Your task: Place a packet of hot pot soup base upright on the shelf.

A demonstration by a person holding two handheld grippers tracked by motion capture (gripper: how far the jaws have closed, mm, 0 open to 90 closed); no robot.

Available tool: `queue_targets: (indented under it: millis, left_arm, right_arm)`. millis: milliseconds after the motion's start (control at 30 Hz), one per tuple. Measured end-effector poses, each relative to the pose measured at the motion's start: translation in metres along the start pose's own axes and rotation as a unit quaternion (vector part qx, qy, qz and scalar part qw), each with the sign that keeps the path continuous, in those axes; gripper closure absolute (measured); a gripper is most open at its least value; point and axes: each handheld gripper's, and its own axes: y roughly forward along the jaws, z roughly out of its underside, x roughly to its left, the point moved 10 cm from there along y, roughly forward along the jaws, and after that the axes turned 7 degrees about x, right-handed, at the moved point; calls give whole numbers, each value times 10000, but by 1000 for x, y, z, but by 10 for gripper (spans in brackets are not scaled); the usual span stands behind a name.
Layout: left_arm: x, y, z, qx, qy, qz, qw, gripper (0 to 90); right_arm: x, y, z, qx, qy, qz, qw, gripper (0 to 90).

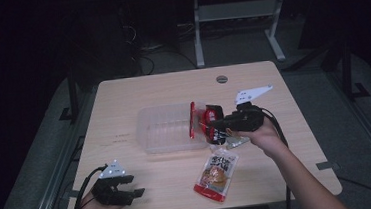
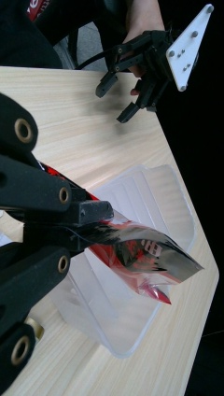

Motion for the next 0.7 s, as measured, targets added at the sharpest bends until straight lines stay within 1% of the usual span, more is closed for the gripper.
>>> queue_targets:
  millis: [167, 333, 600, 700]
  left_arm:
    - [0, 1, -1, 3, 24, 0, 10000, 338]
    - [0, 1, -1, 4, 16, 3, 10000, 338]
    - [-1, 1, 0, 24, 33, 30, 10000, 338]
    - [-1, 1, 0, 22, 32, 34, 10000, 337]
  right_arm:
    - [0, 4, -4, 43, -22, 48, 10000, 897]
    - [-1, 13, -10, 146, 0, 49, 9999, 897]
    - [-8, 25, -13, 270, 105, 80, 9995, 897]
    - [-11, 28, -15, 275, 134, 66, 9995, 897]
